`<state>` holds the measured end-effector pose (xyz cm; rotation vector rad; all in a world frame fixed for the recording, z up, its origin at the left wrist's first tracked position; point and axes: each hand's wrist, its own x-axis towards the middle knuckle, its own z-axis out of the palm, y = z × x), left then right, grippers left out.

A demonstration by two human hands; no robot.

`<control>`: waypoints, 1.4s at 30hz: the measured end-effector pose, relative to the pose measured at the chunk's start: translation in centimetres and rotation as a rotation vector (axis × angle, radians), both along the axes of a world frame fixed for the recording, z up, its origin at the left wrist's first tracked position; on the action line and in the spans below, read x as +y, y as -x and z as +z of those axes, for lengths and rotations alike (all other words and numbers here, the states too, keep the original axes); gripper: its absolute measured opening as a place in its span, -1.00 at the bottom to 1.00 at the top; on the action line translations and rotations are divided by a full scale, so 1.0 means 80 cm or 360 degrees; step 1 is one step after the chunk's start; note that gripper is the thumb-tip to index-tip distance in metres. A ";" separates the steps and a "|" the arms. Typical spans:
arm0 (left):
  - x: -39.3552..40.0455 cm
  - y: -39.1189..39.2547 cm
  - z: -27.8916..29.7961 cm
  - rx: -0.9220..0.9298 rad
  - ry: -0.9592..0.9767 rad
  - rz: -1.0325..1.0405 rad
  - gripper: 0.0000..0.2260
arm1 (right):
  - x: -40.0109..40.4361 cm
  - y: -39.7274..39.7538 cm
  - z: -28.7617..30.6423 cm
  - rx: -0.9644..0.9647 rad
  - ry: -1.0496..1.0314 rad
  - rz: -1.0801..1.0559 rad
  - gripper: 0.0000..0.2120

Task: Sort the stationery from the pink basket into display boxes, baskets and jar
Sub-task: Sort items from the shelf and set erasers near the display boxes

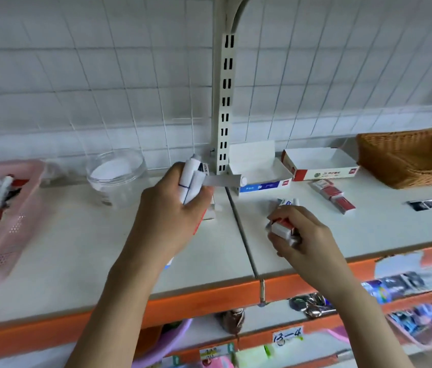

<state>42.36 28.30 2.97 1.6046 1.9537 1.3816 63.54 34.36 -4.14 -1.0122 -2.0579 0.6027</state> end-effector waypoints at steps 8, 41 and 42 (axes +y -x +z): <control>0.047 -0.077 -0.036 0.0277 0.0254 0.0056 -0.81 | 0.045 -0.059 -0.003 -0.0033 -0.0047 0.0016 -0.64; 0.097 -0.168 -0.056 0.0413 0.0727 0.0588 -0.79 | 0.167 -0.124 0.015 -0.0032 0.0320 0.0600 -0.76; 0.095 -0.160 -0.057 0.0411 0.0739 0.0590 -0.80 | 0.166 -0.111 0.010 -0.0094 0.0234 0.0606 -0.78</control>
